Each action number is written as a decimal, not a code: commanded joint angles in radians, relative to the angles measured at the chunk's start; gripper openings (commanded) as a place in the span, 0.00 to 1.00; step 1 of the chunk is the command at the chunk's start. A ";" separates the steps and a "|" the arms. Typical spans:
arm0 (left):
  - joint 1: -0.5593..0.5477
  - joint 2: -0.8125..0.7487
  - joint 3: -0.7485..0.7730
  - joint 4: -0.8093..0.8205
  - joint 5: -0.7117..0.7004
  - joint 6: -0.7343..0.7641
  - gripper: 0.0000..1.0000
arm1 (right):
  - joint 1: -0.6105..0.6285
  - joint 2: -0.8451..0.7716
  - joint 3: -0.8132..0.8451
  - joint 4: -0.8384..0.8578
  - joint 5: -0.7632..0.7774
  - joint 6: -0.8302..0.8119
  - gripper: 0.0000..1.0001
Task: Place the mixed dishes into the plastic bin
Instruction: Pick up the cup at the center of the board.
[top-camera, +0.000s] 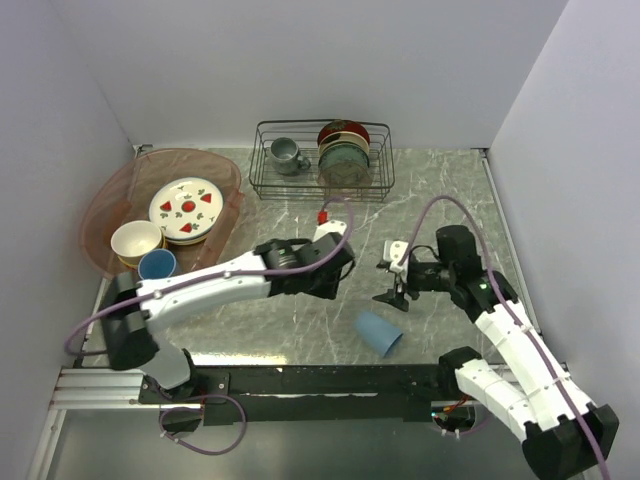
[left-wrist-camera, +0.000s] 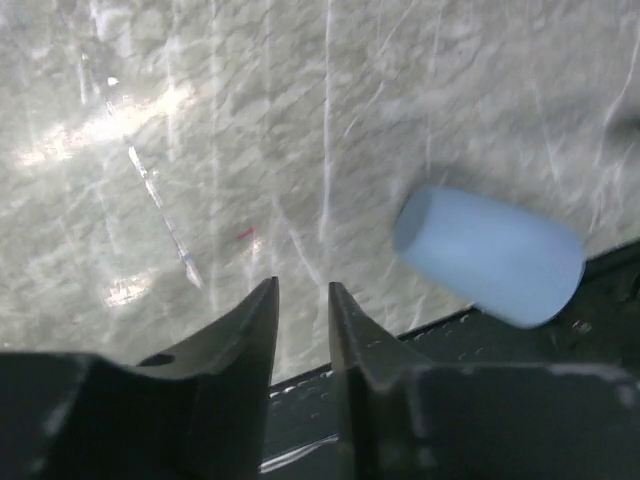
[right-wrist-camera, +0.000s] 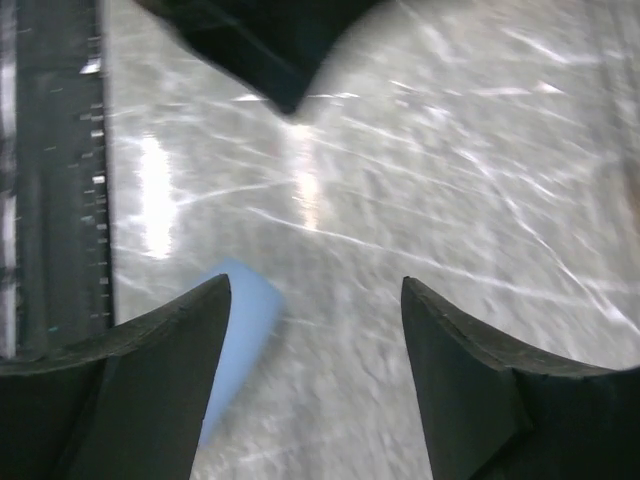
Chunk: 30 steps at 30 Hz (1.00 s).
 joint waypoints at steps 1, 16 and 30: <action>-0.005 -0.177 -0.161 0.298 0.102 0.041 0.48 | -0.084 -0.037 0.040 -0.005 -0.045 0.010 0.83; -0.409 0.121 -0.011 0.285 -0.242 -0.092 0.99 | -0.162 0.035 0.039 0.135 0.116 0.210 0.91; -0.479 0.648 0.568 -0.460 -0.572 -0.576 0.91 | -0.180 0.055 0.037 0.175 0.147 0.267 0.92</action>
